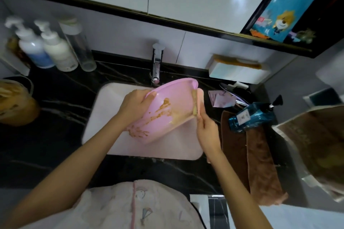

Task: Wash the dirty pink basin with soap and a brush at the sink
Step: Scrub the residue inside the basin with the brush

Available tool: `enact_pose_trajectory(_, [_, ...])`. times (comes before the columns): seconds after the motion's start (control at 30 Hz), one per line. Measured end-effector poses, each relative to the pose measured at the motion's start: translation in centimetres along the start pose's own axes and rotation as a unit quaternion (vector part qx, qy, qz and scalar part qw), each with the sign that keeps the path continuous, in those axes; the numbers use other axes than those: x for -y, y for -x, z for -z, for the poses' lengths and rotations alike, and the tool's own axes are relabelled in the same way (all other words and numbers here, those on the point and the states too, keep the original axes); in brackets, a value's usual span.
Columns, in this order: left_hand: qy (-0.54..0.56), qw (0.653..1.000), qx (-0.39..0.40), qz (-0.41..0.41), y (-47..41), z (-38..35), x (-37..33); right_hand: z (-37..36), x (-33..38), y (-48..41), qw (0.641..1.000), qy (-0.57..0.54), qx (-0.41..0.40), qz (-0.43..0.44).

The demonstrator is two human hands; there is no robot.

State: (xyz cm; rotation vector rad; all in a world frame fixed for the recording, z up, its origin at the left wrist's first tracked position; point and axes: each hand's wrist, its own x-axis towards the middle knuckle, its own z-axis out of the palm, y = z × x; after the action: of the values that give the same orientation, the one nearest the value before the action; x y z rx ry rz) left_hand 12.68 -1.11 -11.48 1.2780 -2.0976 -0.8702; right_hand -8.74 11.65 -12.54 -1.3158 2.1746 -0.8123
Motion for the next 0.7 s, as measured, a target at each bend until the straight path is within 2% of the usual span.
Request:
enact_pose_trajectory(0.07, [0.002, 1.000, -0.009, 0.012, -0.3, 0.5, 0.1, -1.2, 1.1, 2.7, 0.993, 0.056, 0.020, 0.103])
enact_pose_trajectory(0.13, [-0.016, 1.000, 0.003, 0.010, -0.8, 0.7, -0.2, -0.4, 0.5, 4.3, 0.985, 0.096, 0.010, 0.140])
enact_pose_trajectory(0.27, [-0.046, 0.999, -0.002, -0.006, -0.8, -0.2, -1.4, 1.0, 1.1, -1.3, 0.998, 0.065, -0.001, -0.015])
enact_pose_trajectory(0.3, [-0.049, 0.999, -0.006, 0.000, -0.6, -0.4, -1.4, 0.7, 2.5, -1.5, 0.997, 0.071, 0.005, -0.014])
enact_pose_trajectory(0.37, [-0.053, 0.998, -0.010, 0.013, -0.8, -0.3, -1.1, -0.3, 5.2, 0.4, 0.993, 0.104, 0.044, 0.044])
enact_pose_trajectory(0.43, [-0.056, 0.998, -0.013, 0.028, -1.0, 0.1, -0.9, -0.3, 5.5, 3.3, 0.973, 0.166, 0.103, 0.123])
enact_pose_trajectory(0.47, [-0.056, 0.998, -0.013, 0.033, -1.0, 0.2, -0.9, 0.4, 5.0, 3.7, 0.964, 0.198, 0.118, 0.130])
enact_pose_trajectory(0.53, [-0.062, 0.997, -0.004, 0.034, -1.0, -0.1, -1.6, 1.7, 3.9, 1.2, 0.968, 0.219, 0.100, 0.076])
enact_pose_trajectory(0.6, [-0.076, 0.996, 0.011, 0.038, -1.3, -0.6, -2.5, 1.8, 4.4, -2.0, 0.983, 0.172, 0.068, 0.020])
enact_pose_trajectory(0.63, [-0.083, 0.995, 0.013, 0.046, -1.3, -0.8, -3.0, 1.4, 5.1, -1.8, 0.986, 0.154, 0.067, 0.019])
enact_pose_trajectory(0.7, [-0.092, 0.994, 0.011, 0.062, -1.6, -0.4, -3.1, 0.6, 5.8, 0.7, 0.982, 0.149, 0.093, 0.075])
